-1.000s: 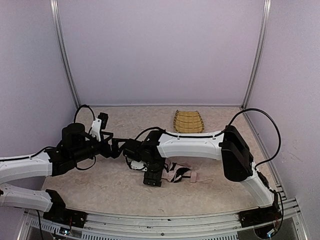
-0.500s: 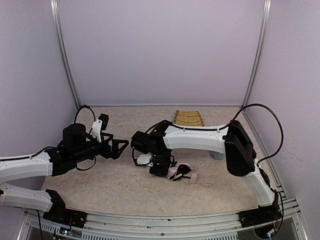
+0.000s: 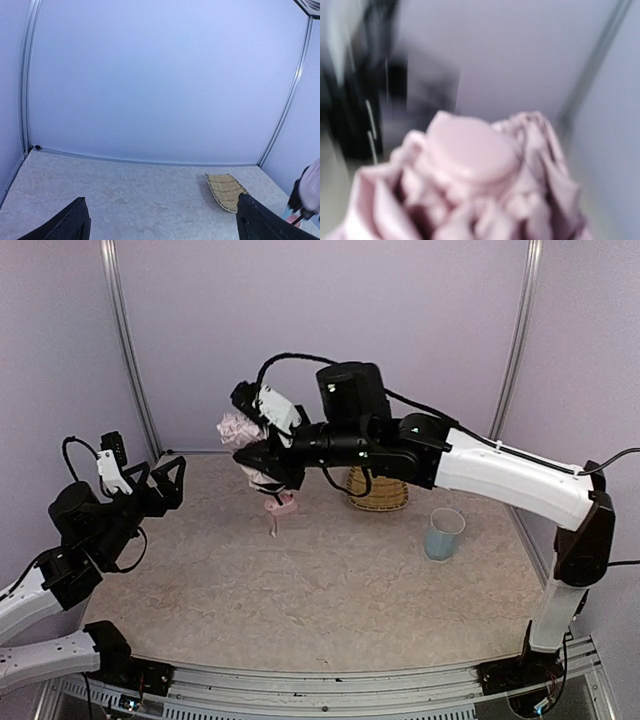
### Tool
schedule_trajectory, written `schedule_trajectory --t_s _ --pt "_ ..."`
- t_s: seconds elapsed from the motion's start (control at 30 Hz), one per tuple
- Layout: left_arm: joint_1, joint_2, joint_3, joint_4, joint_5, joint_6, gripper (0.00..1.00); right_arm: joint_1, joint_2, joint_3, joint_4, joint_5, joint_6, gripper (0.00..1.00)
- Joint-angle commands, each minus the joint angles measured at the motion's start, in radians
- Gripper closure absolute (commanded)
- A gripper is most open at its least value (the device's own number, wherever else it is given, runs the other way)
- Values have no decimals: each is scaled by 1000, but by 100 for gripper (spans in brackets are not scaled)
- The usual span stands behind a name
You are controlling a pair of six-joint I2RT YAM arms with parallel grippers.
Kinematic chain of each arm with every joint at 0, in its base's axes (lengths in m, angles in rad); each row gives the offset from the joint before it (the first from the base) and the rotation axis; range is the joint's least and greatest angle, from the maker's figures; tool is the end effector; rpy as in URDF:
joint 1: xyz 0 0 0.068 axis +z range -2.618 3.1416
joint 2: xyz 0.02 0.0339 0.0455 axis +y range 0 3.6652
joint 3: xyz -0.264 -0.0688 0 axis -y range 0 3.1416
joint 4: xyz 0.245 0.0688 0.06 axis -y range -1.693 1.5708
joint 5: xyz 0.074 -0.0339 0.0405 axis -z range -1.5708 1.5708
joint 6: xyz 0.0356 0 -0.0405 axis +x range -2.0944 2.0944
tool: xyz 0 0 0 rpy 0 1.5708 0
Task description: Put away the umbrella
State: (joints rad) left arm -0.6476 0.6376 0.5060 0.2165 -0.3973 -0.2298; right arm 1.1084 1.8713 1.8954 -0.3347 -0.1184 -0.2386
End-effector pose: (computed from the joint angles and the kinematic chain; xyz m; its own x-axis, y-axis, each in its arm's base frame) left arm 0.1400 -0.0886 0.3070 0.0092 -0.2703 -0.9627 0.2577 0.9309 -0.2589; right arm 0.1951 0.4008 0.3981 0.0894 -0.3467 -0.9337 -0.9445 0.2680 -0.1900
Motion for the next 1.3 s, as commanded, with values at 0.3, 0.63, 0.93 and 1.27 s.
schedule_trajectory --t_s 0.3,0.63,0.93,1.27 --pt "10 47 185 -39 10 96 1 -39 186 -328 1032 -99 75 100" --pt "58 115 132 -3 105 71 1 -22 627 -470 981 -101 252 100" --pt "62 86 125 -47 139 44 1 -43 289 -227 497 3 97 100" --pt "63 68 116 -92 150 47 1 -24 7 -22 -250 -65 468 99"
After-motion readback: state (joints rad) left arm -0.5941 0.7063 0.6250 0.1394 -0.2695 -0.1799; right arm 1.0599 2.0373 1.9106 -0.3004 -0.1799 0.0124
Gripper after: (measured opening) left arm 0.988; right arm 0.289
